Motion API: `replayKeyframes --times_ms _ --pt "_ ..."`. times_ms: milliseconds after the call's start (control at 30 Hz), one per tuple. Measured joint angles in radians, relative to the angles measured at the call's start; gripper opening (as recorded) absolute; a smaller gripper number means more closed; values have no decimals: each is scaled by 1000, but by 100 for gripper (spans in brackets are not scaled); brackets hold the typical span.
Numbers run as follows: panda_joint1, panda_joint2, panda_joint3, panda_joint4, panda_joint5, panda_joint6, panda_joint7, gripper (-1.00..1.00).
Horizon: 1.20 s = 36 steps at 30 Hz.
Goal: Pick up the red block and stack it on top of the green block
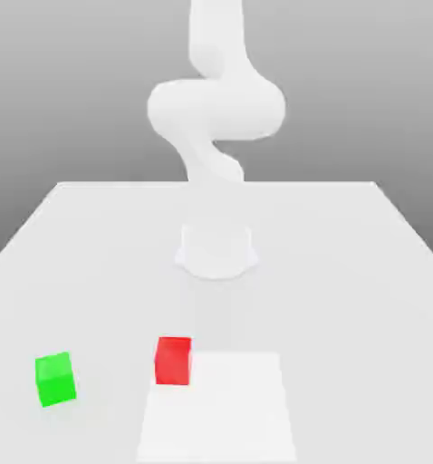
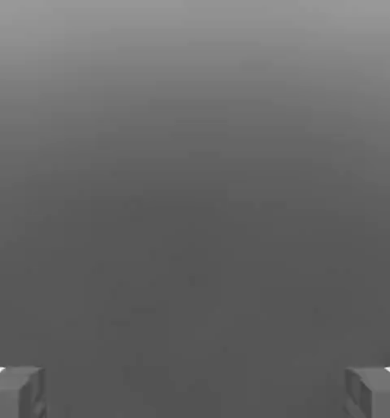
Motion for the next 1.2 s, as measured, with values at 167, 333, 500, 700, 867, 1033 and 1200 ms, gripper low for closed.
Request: replayKeyframes --times_ms 167,333,500,700,867,1033,1200 --pt "-10 170 -34 -137 -7 119 -30 0" --pt "-23 339 -66 -272 -12 237 -60 0" --pt "-41 529 -97 -418 -18 367 -94 0" --pt "-57 788 -98 -493 32 563 -155 0" --pt "-106 927 -37 -475 85 680 -194 -100" --pt "-113 941 -28 -473 88 692 -195 -100" --pt "-100 809 -57 -492 30 580 -155 -100"
